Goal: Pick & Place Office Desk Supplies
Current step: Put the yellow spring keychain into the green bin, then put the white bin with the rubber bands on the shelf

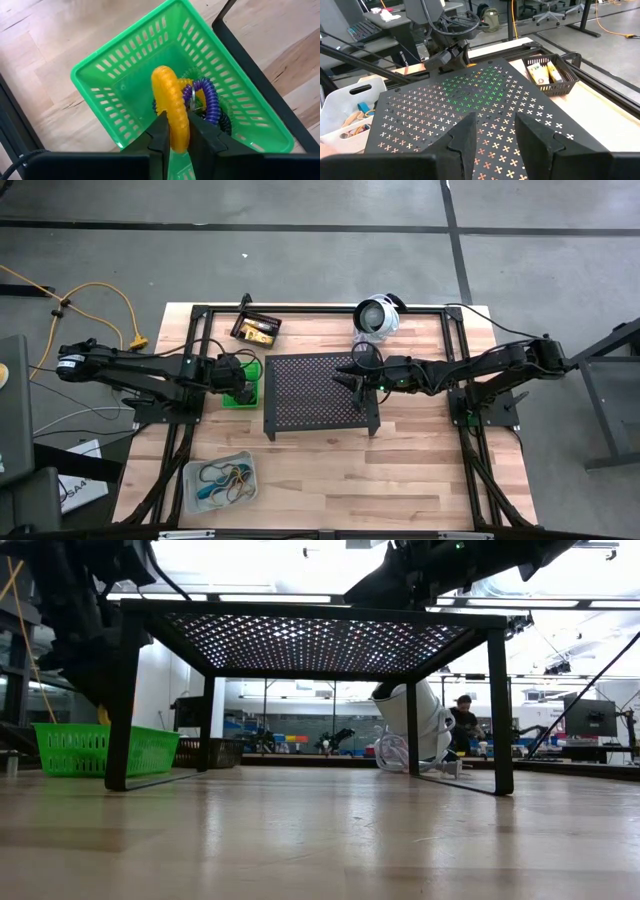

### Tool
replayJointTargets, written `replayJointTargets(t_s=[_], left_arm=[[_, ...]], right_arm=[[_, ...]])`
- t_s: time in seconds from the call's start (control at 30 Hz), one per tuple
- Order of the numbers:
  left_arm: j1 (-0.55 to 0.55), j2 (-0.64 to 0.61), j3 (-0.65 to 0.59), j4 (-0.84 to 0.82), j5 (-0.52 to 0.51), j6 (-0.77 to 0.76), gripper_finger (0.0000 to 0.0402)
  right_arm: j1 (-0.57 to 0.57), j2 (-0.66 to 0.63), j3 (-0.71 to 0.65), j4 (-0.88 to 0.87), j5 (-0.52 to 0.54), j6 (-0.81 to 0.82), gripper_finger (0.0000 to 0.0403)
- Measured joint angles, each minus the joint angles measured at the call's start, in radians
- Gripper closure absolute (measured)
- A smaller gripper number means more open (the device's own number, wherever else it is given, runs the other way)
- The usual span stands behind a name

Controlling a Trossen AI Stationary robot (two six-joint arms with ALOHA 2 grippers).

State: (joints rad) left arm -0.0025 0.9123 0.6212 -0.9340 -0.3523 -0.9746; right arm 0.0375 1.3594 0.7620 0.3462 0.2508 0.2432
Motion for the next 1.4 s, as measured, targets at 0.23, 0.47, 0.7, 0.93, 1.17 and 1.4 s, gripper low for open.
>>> replayJointTargets(t_s=[0.23, 0.47, 0.7, 0.93, 1.17, 1.4], left_arm=[[0.000, 0.000, 0.000, 0.000, -0.005, 0.009, 0.0299], [0.000, 0.000, 0.000, 0.000, -0.018, 0.010, 0.0278], [0.000, 0.000, 0.000, 0.000, -0.017, 0.035, 0.0277], [0.000, -0.008, 0.089, -0.002, -0.016, 0.150, 0.0277], [0.000, -0.008, 0.252, 0.017, -0.016, 0.288, 0.0277], [-0.020, -0.007, 0.316, 0.087, -0.013, 0.381, 0.0277]], right_arm=[[0.000, 0.000, 0.000, 0.000, -0.016, 0.022, 0.0282], [0.000, 0.000, 0.000, 0.000, -0.023, 0.023, 0.0282], [0.000, 0.000, 0.000, 0.000, -0.023, 0.023, 0.0282], [0.000, 0.000, 0.000, 0.000, -0.023, 0.022, 0.0282], [0.000, 0.000, 0.000, 0.000, -0.023, 0.022, 0.0282], [0.000, 0.000, 0.000, 0.000, -0.023, 0.022, 0.0282]])
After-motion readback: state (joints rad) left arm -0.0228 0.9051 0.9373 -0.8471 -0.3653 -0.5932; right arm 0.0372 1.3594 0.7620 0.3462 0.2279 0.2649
